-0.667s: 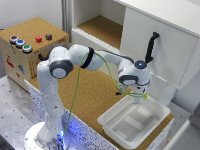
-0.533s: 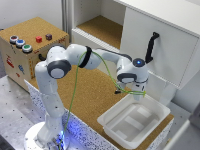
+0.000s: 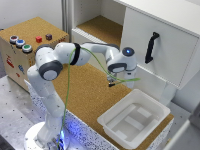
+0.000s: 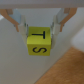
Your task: Place the yellow block inside the left cabinet
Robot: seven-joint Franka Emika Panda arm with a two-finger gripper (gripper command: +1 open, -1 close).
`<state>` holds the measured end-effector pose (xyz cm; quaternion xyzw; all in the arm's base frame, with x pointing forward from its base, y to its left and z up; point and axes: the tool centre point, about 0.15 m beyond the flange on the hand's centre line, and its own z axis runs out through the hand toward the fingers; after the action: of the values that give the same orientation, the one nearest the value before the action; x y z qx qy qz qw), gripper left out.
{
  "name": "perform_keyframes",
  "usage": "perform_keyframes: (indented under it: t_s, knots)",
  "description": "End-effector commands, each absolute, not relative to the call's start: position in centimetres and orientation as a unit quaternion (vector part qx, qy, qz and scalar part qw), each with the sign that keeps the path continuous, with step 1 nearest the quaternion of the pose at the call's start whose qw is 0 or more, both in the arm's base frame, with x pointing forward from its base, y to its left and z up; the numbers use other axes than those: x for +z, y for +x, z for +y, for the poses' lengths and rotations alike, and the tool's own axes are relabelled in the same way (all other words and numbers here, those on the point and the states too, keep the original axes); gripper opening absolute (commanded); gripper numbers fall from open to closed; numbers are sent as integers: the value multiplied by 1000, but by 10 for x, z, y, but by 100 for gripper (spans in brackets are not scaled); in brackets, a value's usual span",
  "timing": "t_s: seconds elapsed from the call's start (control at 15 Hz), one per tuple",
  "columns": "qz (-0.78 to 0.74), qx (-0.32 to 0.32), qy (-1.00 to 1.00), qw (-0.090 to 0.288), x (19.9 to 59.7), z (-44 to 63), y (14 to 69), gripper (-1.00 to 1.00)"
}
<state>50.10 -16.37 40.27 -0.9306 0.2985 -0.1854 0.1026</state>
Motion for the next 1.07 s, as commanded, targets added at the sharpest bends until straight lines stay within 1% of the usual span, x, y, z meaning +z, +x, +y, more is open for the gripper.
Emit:
perform_keyframes:
  t_s: [0.0, 0.27, 0.53, 0.73, 1.0]
  knots:
    - [143, -200, -967, 68, 435, -37, 506, -100]
    - [68, -195, -976, 74, 454, 40, 502, -100]
    - [8, -207, -974, 87, 469, 108, 509, -100]
    - [-35, -227, -968, 96, 486, 156, 532, -100]
    - [-80, -247, -962, 88, 504, 201, 580, -100]
